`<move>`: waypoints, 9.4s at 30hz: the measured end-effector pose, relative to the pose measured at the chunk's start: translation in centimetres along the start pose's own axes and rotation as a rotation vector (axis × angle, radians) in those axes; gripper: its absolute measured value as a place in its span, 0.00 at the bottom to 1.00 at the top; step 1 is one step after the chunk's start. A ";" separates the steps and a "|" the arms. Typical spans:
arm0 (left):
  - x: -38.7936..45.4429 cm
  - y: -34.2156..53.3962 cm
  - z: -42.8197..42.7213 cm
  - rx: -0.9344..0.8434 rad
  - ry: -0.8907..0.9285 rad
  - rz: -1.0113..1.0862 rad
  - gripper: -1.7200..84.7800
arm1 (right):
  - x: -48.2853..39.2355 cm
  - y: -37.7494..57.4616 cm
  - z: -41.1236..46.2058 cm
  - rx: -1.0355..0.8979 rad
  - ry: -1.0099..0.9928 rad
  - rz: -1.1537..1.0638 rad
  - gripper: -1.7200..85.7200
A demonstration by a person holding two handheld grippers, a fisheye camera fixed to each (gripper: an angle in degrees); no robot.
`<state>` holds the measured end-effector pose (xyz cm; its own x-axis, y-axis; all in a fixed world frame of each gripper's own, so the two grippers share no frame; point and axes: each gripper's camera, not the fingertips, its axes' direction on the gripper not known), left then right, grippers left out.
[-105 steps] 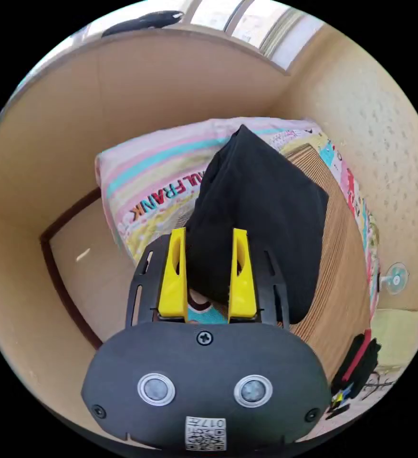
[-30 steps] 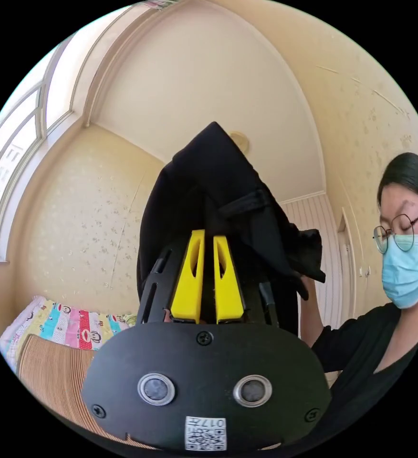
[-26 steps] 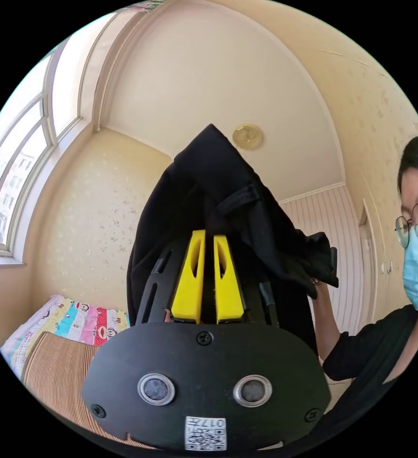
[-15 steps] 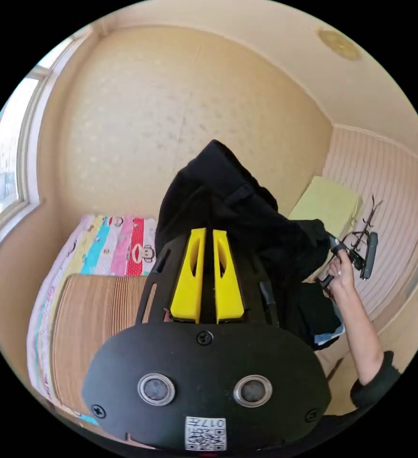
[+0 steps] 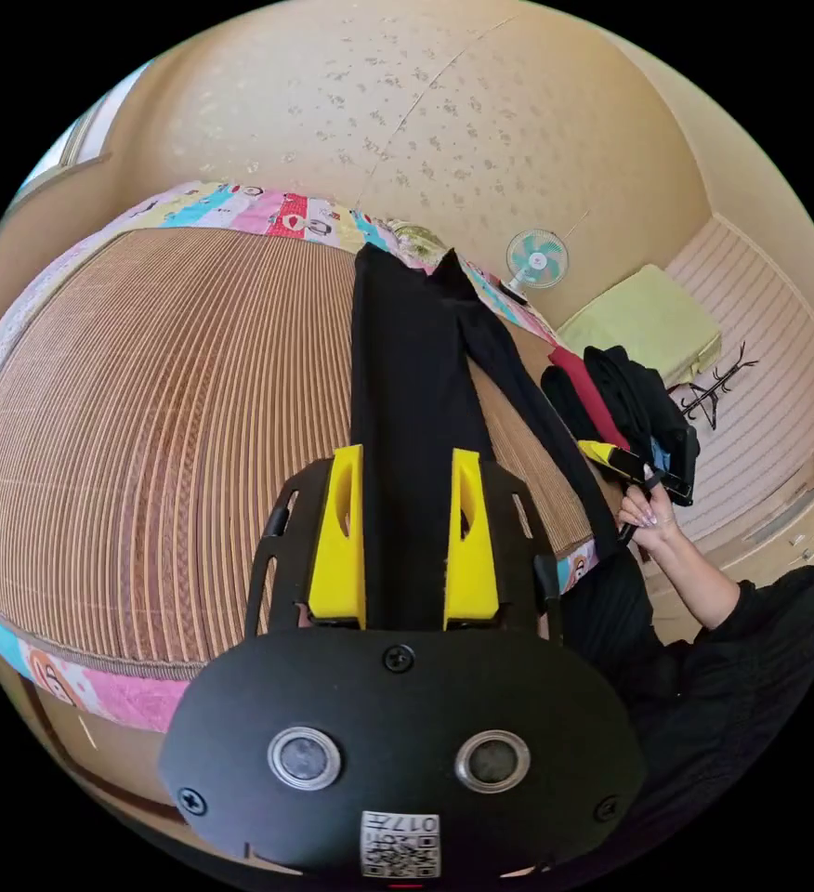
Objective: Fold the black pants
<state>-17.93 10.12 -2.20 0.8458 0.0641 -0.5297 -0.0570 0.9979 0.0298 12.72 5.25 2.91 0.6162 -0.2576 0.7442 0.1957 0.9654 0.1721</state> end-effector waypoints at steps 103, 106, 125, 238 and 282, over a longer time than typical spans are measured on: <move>0.7 8.4 -9.8 0.055 0.223 0.012 0.16 | -15.9 -11.3 6.8 -0.172 0.492 -0.181 0.13; 2.2 5.3 -5.7 -0.073 0.207 0.030 0.17 | -16.4 -13.8 8.4 -0.161 0.461 -0.140 0.15; 4.7 7.7 -9.1 0.083 0.396 -0.038 0.05 | -21.7 -19.6 11.0 0.094 0.427 -0.177 0.06; 8.9 -9.7 -5.7 0.168 0.199 0.262 0.08 | -4.7 -0.8 -13.1 0.089 0.243 -0.330 0.04; 3.6 17.6 -11.5 0.131 0.207 -0.181 0.16 | -18.4 -4.7 22.9 -0.453 -0.328 -0.652 0.07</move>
<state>-22.04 27.87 -13.34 0.7089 -0.1040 -0.6976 0.1650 0.9861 0.0207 -17.07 6.38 3.18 0.0368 -0.6641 0.7467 0.7629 0.5014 0.4083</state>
